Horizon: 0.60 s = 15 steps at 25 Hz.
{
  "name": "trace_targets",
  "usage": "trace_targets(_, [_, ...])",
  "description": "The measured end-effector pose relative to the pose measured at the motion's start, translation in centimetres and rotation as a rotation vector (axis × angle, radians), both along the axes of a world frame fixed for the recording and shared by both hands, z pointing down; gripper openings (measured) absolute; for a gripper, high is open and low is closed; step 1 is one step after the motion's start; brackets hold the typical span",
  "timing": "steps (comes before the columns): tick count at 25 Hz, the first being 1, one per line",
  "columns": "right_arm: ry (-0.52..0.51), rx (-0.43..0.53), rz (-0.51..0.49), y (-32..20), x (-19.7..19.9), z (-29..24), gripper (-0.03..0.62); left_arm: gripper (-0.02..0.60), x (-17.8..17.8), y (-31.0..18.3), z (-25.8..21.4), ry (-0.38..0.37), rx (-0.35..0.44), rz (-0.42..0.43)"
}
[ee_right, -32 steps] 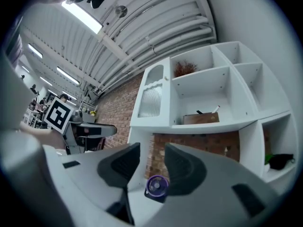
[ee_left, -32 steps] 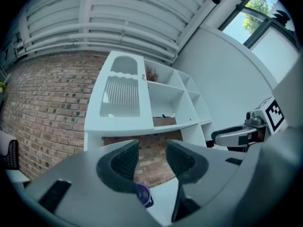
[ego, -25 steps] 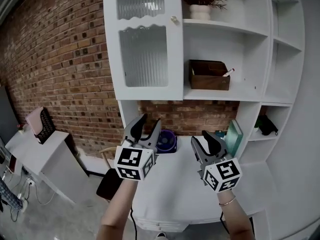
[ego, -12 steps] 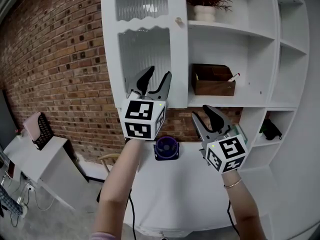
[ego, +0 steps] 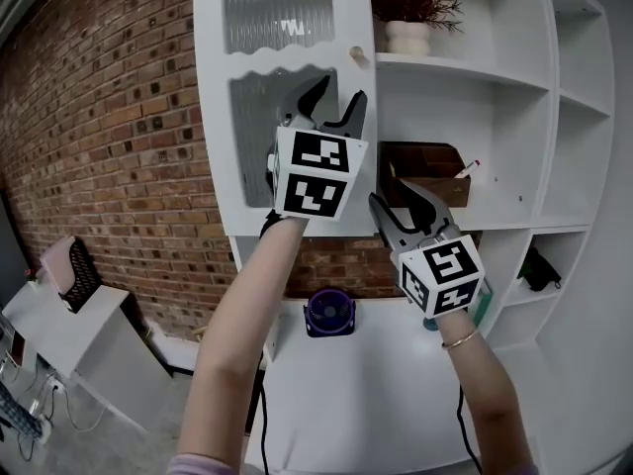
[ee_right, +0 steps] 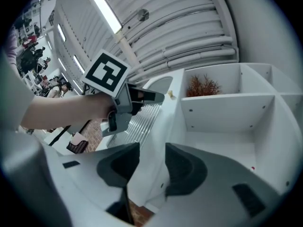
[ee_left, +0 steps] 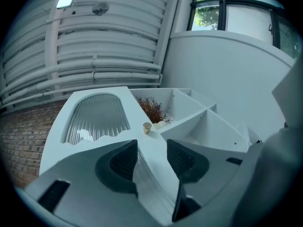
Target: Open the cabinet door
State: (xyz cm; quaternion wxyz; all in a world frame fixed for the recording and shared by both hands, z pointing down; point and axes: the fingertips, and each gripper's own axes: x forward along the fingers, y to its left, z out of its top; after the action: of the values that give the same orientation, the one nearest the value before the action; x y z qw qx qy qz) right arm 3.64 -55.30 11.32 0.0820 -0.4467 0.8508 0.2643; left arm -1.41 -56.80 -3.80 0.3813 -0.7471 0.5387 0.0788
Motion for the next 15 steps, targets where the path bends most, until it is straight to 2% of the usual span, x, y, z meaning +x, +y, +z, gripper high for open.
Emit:
trace_targets(5, [-0.037,0.007,-0.003,-1.2,-0.1,-1.9,0.163,0.181,0.8,-1.0,-2.6,-0.018,0.021,-0.029])
trace_targets(15, [-0.057,-0.002,0.002,-2.5,-0.8,-1.9,0.166,0.156,2.2,-2.9,-5.2,-0.060,0.004,-0.094])
